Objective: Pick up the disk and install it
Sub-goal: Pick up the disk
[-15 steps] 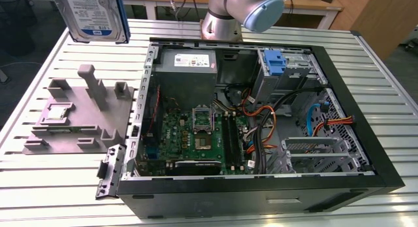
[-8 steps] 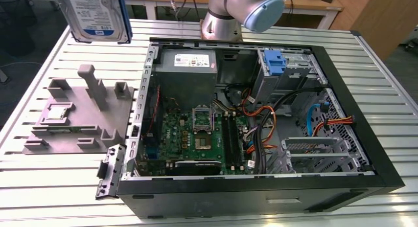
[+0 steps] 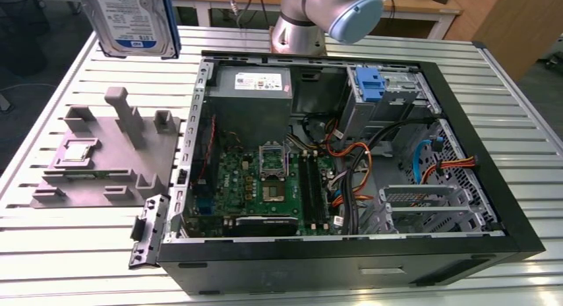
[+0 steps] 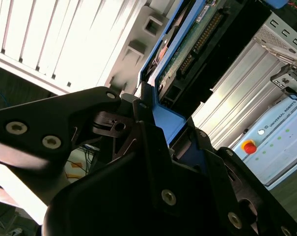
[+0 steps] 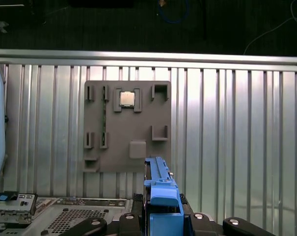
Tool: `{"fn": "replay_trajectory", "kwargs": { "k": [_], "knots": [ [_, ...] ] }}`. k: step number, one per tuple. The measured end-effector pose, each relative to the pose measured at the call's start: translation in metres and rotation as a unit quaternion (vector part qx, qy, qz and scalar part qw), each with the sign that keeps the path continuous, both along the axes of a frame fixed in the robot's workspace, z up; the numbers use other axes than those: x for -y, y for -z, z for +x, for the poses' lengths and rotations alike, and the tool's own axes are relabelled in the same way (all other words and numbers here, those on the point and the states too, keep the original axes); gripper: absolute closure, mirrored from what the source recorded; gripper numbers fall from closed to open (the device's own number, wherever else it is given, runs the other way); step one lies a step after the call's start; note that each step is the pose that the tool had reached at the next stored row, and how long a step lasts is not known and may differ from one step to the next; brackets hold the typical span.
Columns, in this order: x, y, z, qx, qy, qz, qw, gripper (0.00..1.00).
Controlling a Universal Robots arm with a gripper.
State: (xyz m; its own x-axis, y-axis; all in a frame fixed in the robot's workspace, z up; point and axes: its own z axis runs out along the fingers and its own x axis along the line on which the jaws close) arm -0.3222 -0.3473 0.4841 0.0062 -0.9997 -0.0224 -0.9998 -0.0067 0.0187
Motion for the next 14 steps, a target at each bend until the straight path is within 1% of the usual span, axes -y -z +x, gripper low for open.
{"fn": "replay_trajectory", "kwargs": {
  "k": [14],
  "knots": [
    [0.0,0.0,0.0091,0.0,0.0,0.0,1.0,0.64]
  ]
}}
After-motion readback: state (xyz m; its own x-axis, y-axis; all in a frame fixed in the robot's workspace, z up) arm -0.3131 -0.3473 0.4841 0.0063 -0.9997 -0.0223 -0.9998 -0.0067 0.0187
